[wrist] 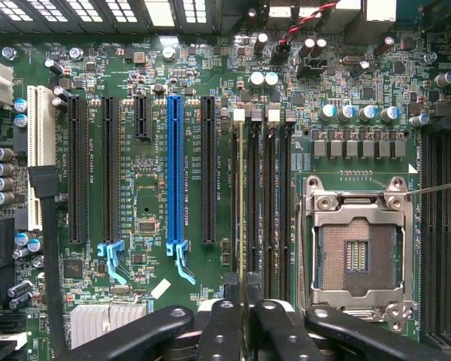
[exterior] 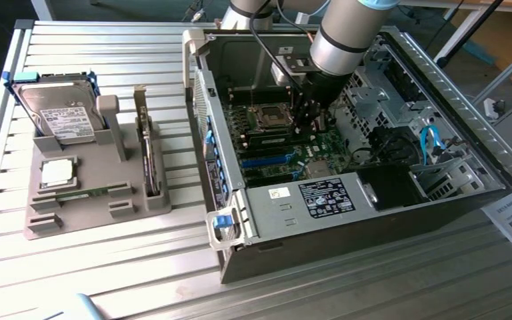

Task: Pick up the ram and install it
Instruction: 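Insert the ram into the slot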

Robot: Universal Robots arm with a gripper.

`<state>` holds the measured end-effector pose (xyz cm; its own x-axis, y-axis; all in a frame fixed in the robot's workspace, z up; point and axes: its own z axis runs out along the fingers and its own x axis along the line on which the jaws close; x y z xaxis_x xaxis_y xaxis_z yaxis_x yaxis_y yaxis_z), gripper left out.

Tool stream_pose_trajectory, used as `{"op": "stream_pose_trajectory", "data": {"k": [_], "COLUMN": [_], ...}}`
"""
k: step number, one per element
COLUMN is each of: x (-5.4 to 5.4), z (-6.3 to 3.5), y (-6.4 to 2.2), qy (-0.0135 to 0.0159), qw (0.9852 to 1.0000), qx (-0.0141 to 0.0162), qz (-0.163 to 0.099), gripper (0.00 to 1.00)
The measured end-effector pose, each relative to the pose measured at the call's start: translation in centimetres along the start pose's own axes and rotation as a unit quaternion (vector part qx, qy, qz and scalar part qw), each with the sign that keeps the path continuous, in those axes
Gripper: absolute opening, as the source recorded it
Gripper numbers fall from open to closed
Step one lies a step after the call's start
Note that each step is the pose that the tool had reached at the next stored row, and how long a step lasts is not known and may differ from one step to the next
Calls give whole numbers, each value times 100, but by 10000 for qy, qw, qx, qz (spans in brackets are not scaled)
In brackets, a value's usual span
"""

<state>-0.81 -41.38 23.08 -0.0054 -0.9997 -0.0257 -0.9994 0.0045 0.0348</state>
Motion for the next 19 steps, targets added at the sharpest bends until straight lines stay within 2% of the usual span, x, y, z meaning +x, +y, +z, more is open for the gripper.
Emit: {"op": "stream_pose_trajectory", "data": {"k": [2,9,19], "x": [0,-1,-8], "z": [0,-41,-307], "y": [0,1,-10], "qy": [0,0,0], "qw": [10000,10000,10000], "qx": [0,0,0], "qz": [0,0,0], "gripper": [25,25,25]}}
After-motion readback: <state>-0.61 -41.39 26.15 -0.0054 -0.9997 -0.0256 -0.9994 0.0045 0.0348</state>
